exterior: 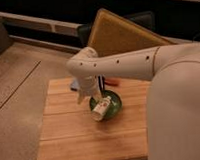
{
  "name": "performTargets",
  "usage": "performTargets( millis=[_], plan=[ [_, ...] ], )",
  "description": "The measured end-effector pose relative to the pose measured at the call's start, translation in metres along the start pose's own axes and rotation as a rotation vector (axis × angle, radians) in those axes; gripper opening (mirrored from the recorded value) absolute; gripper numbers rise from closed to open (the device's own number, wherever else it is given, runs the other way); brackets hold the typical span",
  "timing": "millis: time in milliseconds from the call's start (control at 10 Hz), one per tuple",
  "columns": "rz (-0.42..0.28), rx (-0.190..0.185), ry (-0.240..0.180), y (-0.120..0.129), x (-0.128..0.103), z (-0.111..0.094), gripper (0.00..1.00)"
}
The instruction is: Move the arm in a circular motion
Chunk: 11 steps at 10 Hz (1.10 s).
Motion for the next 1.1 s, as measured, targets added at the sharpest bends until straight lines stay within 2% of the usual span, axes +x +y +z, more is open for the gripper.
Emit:
performTargets(
  millis=[100,200,400,700,900,1000,1100],
  plan=[
    [0.043,0.022,-0.018,-0.038,-0.015,-0.003,0.65],
    [0.061,0.032,-0.037,-0.060,-0.028,-0.007,0.65],
    [0.064,0.054,-0.080,-0.093,-0.057,-0.013,0.65],
    [0.029,0.090,-0.139,-0.131,-0.097,-0.030,0.65],
    [-0.013,0.087,-0.164,-0.136,-0.114,-0.039,0.65],
    [-0.060,0.063,-0.191,-0.126,-0.129,-0.045,0.65],
    [-0.119,0.029,-0.218,-0.106,-0.144,-0.048,0.65]
  ],
)
